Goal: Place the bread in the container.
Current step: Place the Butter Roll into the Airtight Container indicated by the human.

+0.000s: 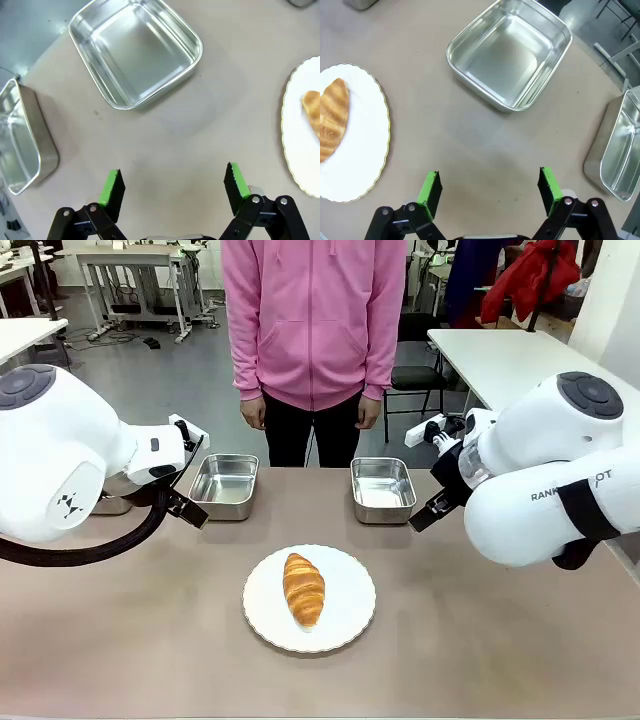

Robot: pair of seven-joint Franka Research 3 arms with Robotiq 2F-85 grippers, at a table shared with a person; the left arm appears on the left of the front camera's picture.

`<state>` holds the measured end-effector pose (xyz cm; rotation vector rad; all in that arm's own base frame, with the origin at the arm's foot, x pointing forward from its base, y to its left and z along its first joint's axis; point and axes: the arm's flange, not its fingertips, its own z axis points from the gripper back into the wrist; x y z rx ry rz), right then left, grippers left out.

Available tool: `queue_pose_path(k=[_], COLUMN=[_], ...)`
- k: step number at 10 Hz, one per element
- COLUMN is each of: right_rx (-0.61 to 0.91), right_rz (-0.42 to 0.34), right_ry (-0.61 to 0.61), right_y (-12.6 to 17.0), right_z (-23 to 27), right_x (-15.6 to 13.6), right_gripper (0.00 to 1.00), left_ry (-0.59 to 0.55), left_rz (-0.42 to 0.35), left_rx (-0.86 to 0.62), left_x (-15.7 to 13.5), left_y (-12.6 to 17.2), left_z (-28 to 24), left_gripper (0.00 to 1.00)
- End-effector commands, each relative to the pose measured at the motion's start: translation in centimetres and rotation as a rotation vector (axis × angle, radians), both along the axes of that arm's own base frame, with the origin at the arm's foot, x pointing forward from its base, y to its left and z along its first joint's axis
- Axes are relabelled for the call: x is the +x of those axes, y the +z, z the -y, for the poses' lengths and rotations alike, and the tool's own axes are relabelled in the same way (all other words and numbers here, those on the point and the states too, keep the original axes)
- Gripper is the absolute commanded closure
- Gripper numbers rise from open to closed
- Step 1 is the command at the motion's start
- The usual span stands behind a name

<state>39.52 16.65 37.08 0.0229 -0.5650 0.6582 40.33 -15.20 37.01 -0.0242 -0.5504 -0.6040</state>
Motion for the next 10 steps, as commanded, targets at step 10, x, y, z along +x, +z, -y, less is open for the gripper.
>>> queue_pose_path(k=[10], right_rx=[0.0], right_rz=[0.0], right_ry=[0.0], right_y=[0.01], right_z=[0.0], right_x=[0.0], right_gripper=[0.0], left_ry=[0.0], left_rz=[0.0], left_rx=[0.0], left_x=[0.0], left_y=[0.0], left_z=[0.0], left_gripper=[0.0])
